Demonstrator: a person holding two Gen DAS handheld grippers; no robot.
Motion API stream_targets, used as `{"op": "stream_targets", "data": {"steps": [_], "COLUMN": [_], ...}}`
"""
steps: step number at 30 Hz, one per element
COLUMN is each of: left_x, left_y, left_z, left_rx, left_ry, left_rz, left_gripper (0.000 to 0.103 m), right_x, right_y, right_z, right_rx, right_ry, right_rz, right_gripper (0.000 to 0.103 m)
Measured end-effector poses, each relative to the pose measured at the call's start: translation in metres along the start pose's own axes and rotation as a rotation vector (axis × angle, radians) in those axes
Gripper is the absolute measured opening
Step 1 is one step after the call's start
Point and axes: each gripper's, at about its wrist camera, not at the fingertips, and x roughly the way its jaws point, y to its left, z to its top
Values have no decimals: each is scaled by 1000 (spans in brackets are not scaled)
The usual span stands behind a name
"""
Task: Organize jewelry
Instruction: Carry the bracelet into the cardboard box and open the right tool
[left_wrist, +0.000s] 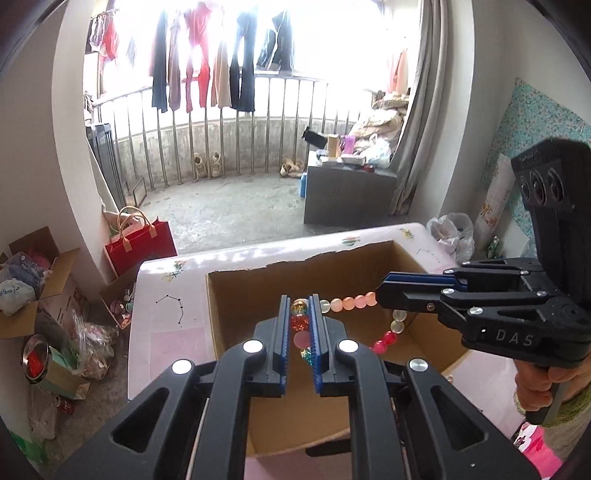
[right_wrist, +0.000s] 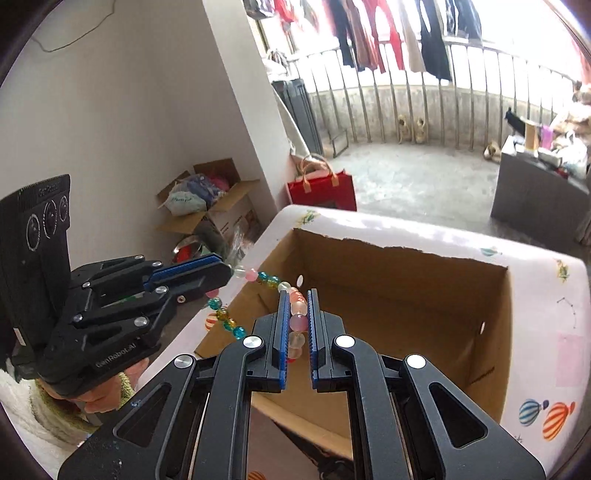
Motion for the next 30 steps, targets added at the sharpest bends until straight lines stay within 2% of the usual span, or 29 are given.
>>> {"op": "stream_targets", "data": {"steps": [4, 8, 12, 15, 17, 21, 24, 27, 28, 30], "left_x": [75, 123, 149, 159, 162, 154, 135, 100, 85, 54], "left_y": [15, 16, 20, 24, 26, 29, 26, 20, 18, 15], "left_z": [6, 3, 1, -1, -1, 3, 9, 15, 15, 13], "left_rx": [-27, 27, 44, 39, 29, 9, -6, -11, -11, -15], "left_ry": [182, 294, 362, 389, 402, 363, 310, 219, 186, 126], "left_rz": [18, 106, 154, 185, 193, 200, 195, 185, 186, 182], "left_gripper": [9, 9, 10, 10, 11, 22, 28, 41, 47, 53], "right_x": [54, 110, 144, 153, 156, 148, 124, 91, 76, 44], "right_y": [-34, -57, -67, -72, -78, -85, -86, -82, -78, -68], "right_z": [23, 28, 32, 32, 31, 31, 36, 41, 41, 38], "right_rx": [56, 111, 130, 136, 151, 157, 151, 124, 113, 88], "right_ry": [179, 335, 400, 422, 431, 404, 341, 261, 229, 158], "right_rz": [44, 80, 86, 75, 81, 83, 82, 51, 37, 26], "right_gripper": [7, 7, 7, 8, 12, 18, 22, 24, 27, 32]}}
